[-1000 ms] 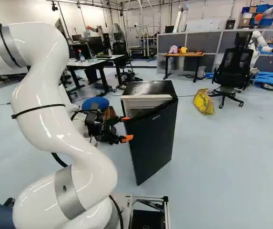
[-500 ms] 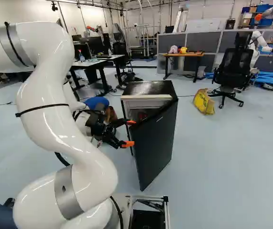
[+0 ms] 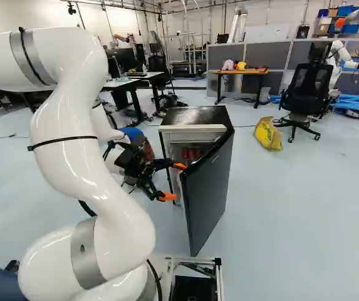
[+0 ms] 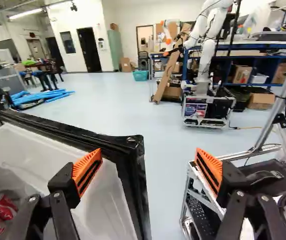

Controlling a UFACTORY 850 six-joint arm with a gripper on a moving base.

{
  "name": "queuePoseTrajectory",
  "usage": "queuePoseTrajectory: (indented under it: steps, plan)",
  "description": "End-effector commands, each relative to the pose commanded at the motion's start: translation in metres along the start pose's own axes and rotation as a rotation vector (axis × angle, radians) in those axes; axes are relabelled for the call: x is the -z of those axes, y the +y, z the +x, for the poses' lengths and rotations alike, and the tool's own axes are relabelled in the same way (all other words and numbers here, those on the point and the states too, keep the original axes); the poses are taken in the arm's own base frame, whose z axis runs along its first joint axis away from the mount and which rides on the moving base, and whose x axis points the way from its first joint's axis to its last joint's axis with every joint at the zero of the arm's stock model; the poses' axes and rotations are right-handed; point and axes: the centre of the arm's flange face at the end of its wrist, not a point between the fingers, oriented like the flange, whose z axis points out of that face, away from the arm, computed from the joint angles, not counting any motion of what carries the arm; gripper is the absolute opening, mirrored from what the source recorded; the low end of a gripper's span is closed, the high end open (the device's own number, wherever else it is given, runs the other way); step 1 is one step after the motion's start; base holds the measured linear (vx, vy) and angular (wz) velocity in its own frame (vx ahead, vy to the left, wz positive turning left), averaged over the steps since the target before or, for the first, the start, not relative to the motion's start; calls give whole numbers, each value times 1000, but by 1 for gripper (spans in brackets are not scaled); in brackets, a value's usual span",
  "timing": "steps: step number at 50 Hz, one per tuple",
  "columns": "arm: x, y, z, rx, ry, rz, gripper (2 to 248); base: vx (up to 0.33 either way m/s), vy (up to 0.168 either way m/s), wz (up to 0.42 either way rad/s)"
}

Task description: Grab a drink from the fridge

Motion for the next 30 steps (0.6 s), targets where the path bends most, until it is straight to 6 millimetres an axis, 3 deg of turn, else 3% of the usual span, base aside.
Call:
queuePoseTrajectory:
  steps: [15, 30]
  plan:
    - [-15, -27, 10, -71, -31, -167, 247, 0, 0, 0]
    - [-40, -70, 24, -158, -66, -299, 247, 0, 0, 0]
